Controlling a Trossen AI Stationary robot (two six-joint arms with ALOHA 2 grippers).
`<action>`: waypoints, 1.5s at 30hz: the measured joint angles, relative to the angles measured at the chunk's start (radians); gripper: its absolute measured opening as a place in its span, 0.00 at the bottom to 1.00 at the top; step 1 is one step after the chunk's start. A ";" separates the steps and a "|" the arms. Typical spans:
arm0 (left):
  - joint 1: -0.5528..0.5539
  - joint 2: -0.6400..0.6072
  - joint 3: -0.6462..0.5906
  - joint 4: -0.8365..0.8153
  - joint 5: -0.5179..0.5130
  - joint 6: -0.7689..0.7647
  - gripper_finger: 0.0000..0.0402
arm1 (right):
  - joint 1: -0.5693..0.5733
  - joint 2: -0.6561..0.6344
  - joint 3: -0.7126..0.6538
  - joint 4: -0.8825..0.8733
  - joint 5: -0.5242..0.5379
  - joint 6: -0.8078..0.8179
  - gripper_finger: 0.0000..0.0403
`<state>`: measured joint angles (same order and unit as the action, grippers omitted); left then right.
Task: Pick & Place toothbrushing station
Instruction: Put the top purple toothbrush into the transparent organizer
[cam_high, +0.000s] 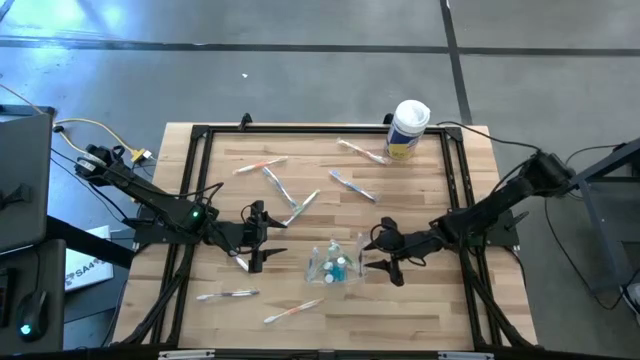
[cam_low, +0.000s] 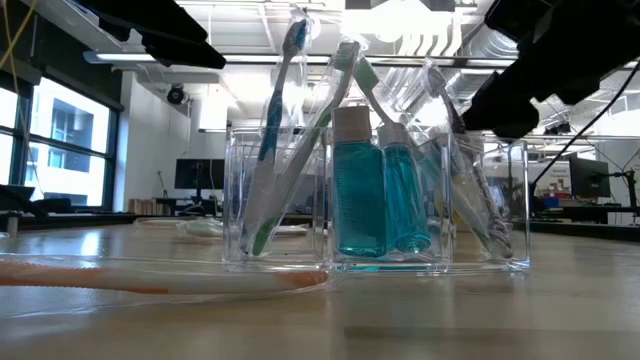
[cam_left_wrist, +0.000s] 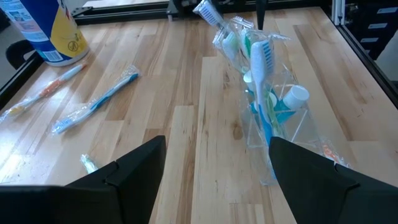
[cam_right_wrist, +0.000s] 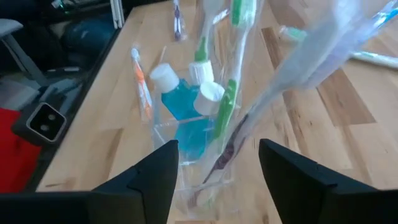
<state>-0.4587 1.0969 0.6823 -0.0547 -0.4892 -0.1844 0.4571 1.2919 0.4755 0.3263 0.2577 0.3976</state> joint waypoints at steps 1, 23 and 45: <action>0.000 0.000 0.000 0.000 0.000 0.000 0.71 | 0.003 -0.019 0.000 -0.017 0.000 0.000 0.54; 0.000 -0.008 0.177 -0.592 0.155 -0.373 0.71 | 0.029 -0.156 0.000 -0.271 -0.032 -0.001 0.53; 0.000 0.206 0.190 -1.036 0.366 -0.500 0.71 | 0.029 -0.159 0.000 -0.271 -0.159 0.002 0.53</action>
<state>-0.4587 1.3028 0.8722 -1.0912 -0.1231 -0.6846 0.4862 1.1332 0.4755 0.0549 0.0982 0.3996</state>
